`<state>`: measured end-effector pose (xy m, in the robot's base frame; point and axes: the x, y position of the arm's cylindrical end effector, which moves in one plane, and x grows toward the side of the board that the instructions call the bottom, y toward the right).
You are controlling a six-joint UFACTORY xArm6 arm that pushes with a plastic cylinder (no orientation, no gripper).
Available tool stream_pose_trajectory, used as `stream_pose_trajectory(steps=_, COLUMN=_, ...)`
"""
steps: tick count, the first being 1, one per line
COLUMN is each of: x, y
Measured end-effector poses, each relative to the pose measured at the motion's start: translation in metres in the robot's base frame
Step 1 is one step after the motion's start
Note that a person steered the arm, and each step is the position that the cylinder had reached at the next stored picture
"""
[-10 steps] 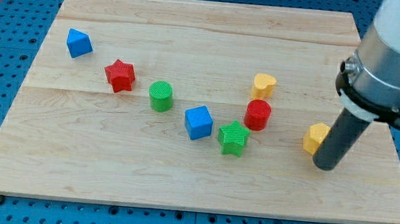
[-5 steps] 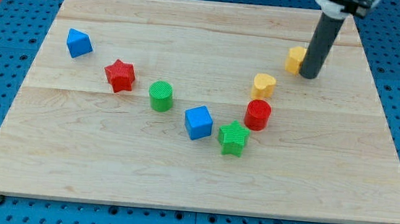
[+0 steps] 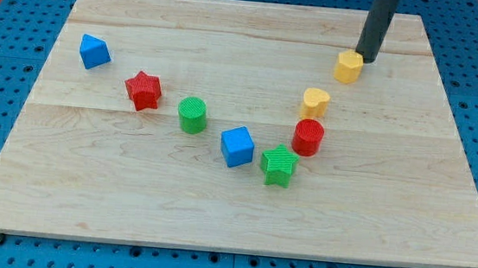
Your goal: Place the yellow hexagon towards the top left side of the yellow heart
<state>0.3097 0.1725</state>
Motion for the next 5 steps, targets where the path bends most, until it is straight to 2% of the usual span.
stream_pose_trajectory(steps=2, x=0.01, y=-0.002)
stream_pose_trajectory(steps=3, x=0.017, y=0.028)
stream_pose_trajectory(steps=4, x=0.027, y=0.014)
stream_pose_trajectory(steps=5, x=0.027, y=-0.034)
